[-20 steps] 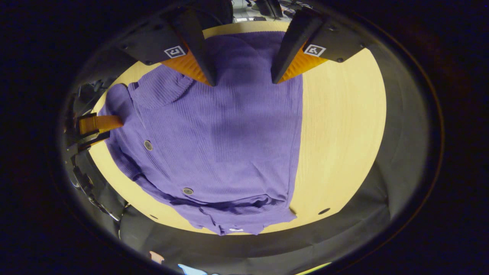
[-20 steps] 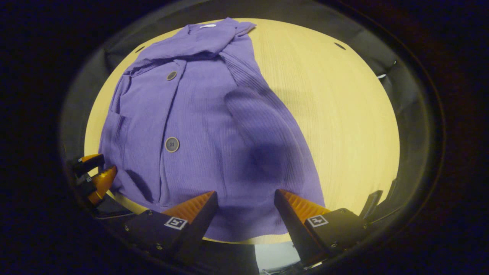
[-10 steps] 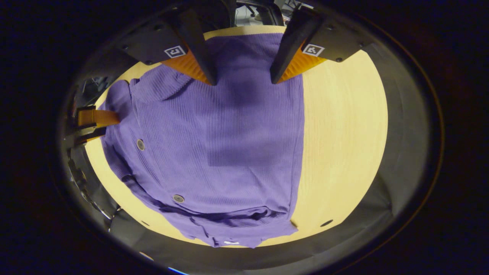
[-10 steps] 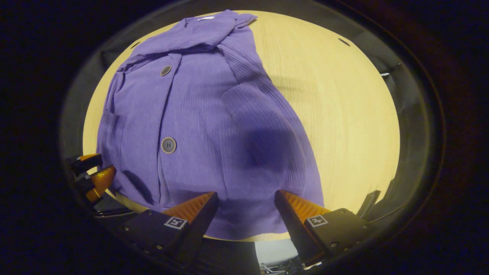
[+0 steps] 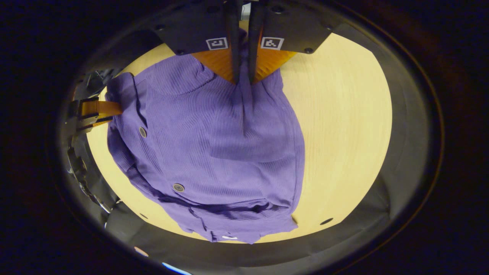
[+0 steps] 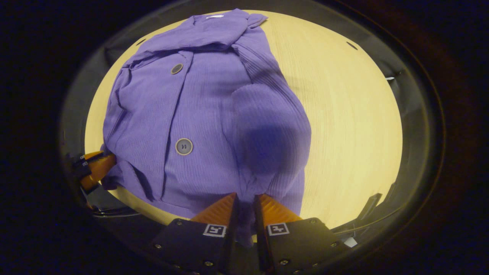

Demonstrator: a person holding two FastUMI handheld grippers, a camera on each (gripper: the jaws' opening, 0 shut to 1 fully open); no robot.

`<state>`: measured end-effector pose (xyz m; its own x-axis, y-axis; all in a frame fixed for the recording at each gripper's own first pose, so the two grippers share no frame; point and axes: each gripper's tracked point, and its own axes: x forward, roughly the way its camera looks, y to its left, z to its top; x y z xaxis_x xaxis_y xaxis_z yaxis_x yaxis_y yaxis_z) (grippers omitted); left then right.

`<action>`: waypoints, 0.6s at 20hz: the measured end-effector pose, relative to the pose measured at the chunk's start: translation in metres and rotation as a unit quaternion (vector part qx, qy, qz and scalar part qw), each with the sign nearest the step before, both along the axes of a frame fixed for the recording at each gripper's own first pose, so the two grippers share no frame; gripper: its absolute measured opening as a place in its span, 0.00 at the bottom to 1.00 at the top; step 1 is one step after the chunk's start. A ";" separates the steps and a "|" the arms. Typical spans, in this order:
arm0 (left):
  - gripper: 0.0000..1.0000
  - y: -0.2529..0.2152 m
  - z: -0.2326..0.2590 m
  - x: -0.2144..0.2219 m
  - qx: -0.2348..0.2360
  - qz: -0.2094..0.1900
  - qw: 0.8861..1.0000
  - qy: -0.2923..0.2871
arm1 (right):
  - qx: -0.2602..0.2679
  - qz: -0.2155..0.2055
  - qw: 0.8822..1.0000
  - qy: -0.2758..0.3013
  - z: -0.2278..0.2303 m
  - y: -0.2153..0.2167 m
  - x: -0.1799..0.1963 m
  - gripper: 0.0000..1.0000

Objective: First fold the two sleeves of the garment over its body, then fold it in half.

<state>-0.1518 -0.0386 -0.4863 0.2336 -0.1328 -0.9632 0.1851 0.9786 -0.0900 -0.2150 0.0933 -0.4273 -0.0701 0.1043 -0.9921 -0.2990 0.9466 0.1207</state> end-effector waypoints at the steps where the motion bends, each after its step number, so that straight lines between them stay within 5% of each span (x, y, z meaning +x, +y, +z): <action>1: 0.10 0.000 0.002 -0.001 0.000 0.002 1.000 0.001 | 0.002 -0.005 1.000 0.002 0.002 0.000 0.001 0.19; 4: 0.11 0.000 0.003 0.003 -0.009 0.013 1.000 -0.015 | 0.012 -0.019 1.000 -0.012 0.001 0.001 0.004 0.02; 12: 0.06 -0.005 0.030 0.035 -0.031 0.034 0.997 -0.055 | 0.050 -0.073 0.995 -0.048 0.030 0.002 0.041 0.05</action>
